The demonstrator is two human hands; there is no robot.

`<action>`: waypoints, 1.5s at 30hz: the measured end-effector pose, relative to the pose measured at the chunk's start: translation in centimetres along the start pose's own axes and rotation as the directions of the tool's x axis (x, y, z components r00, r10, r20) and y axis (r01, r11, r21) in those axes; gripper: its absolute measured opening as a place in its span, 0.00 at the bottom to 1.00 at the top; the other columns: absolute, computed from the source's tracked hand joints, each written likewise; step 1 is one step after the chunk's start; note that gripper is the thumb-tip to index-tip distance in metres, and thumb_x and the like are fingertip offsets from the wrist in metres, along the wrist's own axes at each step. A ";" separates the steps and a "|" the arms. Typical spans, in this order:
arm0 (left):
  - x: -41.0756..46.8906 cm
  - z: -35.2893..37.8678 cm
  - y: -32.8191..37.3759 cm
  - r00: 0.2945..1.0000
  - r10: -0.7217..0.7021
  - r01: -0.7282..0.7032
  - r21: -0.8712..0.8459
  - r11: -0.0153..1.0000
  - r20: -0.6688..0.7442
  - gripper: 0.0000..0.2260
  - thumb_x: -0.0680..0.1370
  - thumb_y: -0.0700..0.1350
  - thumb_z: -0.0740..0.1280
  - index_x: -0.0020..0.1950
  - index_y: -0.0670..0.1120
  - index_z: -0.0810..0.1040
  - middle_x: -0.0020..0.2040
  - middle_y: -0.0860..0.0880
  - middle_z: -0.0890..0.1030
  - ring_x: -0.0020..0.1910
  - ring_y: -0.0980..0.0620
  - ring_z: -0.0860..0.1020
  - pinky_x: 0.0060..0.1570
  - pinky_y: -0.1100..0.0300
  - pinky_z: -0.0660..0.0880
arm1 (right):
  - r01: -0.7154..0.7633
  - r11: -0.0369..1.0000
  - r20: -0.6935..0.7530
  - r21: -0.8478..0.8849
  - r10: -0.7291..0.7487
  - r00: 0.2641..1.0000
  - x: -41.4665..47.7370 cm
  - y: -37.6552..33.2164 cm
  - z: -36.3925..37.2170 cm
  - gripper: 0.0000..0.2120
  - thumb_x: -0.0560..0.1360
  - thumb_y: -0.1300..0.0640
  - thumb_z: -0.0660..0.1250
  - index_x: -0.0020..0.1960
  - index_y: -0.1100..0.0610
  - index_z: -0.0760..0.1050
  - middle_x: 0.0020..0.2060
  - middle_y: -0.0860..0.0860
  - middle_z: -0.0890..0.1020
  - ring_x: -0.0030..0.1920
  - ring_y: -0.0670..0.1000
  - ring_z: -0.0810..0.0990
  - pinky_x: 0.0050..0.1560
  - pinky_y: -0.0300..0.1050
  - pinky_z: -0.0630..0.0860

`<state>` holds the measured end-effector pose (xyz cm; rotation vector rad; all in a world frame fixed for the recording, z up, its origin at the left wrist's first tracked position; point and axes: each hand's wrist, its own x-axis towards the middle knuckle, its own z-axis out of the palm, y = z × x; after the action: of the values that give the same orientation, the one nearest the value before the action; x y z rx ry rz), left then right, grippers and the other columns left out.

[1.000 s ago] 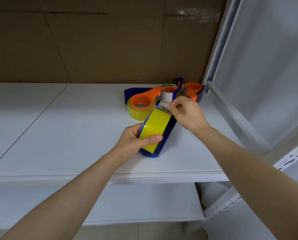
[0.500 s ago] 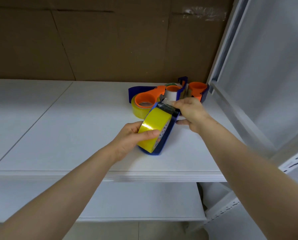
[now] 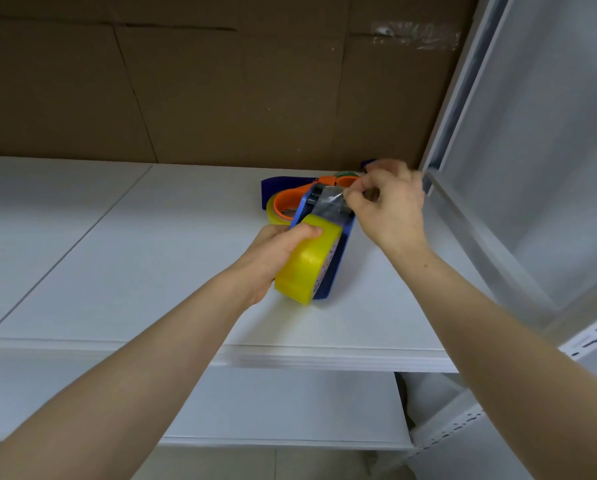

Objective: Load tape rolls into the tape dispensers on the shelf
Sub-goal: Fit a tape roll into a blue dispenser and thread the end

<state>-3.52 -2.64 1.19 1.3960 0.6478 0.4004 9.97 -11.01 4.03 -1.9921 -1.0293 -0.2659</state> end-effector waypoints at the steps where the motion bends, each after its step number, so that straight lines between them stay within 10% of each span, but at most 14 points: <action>1: -0.2 0.1 0.0 1.000 -0.007 0.007 -0.009 1.000 -0.010 0.11 0.72 0.51 0.70 0.51 0.49 0.77 0.46 0.48 0.84 0.44 0.50 0.82 0.47 0.55 0.79 | 0.052 0.999 -0.001 -0.001 -0.052 0.999 0.0 -0.2 -0.3 0.05 0.73 0.58 0.67 0.44 0.60 0.79 0.49 0.53 0.78 0.49 0.53 0.74 0.49 0.44 0.70; 5: -0.8 0.6 0.2 0.997 0.003 0.004 -0.091 0.996 0.074 0.05 0.77 0.44 0.63 0.44 0.46 0.78 0.33 0.47 0.85 0.31 0.53 0.83 0.32 0.63 0.80 | -0.264 0.884 0.298 0.386 0.151 0.943 0.1 -1.5 -1.7 0.02 0.73 0.67 0.66 0.43 0.62 0.77 0.32 0.55 0.80 0.24 0.45 0.76 0.26 0.37 0.76; 10: -0.9 0.5 -0.2 0.997 0.055 -0.050 -0.085 0.995 0.059 0.04 0.75 0.44 0.68 0.48 0.46 0.80 0.38 0.48 0.85 0.36 0.52 0.83 0.34 0.62 0.79 | -0.323 0.902 0.473 0.285 0.160 0.866 0.6 -1.5 -2.6 0.16 0.67 0.67 0.74 0.52 0.60 0.76 0.37 0.51 0.79 0.36 0.46 0.79 0.40 0.36 0.80; 15: -1.1 0.6 -0.2 0.999 0.035 -0.034 -0.045 0.998 0.016 0.06 0.72 0.44 0.71 0.48 0.47 0.81 0.48 0.45 0.84 0.45 0.48 0.82 0.51 0.52 0.78 | -0.065 0.973 0.257 0.219 0.007 0.966 -0.1 -1.0 -1.7 0.04 0.69 0.60 0.74 0.42 0.58 0.81 0.35 0.48 0.80 0.35 0.44 0.76 0.42 0.39 0.75; 21: -1.2 1.0 -0.3 0.998 0.047 -0.050 -0.062 0.997 -0.049 0.05 0.69 0.44 0.74 0.42 0.48 0.81 0.35 0.53 0.84 0.33 0.57 0.82 0.30 0.67 0.77 | -0.316 0.878 0.199 0.360 0.258 0.945 -0.9 0.1 -0.8 0.09 0.71 0.61 0.71 0.34 0.52 0.77 0.30 0.48 0.80 0.34 0.44 0.79 0.40 0.40 0.76; 26: -1.4 2.2 -0.4 0.990 0.047 -0.053 -0.044 0.998 -0.136 0.09 0.66 0.45 0.77 0.43 0.49 0.81 0.44 0.48 0.83 0.45 0.48 0.80 0.50 0.54 0.77 | -0.385 0.897 0.192 0.216 0.347 0.918 -0.7 0.8 -0.7 0.12 0.71 0.59 0.70 0.30 0.50 0.76 0.27 0.49 0.81 0.35 0.50 0.82 0.44 0.50 0.79; 38: -1.2 3.3 -0.7 0.969 0.114 -0.115 0.007 0.993 -0.219 0.09 0.68 0.48 0.76 0.38 0.46 0.79 0.40 0.45 0.78 0.39 0.49 0.75 0.42 0.56 0.72 | -0.423 0.905 0.290 0.039 0.395 0.872 0.5 1.1 -0.8 0.08 0.70 0.63 0.69 0.32 0.58 0.79 0.26 0.53 0.79 0.32 0.51 0.78 0.47 0.53 0.82; 45: -0.4 3.2 -0.7 0.956 0.161 -0.141 0.094 0.985 -0.245 0.19 0.70 0.59 0.70 0.33 0.43 0.75 0.32 0.46 0.72 0.35 0.50 0.70 0.39 0.56 0.68 | -0.153 0.983 0.091 -0.104 0.162 0.983 -0.4 1.4 -0.5 0.04 0.74 0.57 0.66 0.44 0.54 0.79 0.39 0.52 0.84 0.44 0.52 0.81 0.43 0.50 0.79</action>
<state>-1.90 -5.51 0.74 1.4853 0.7716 0.6899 10.85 -12.00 3.32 -2.1804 -0.9286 -0.1340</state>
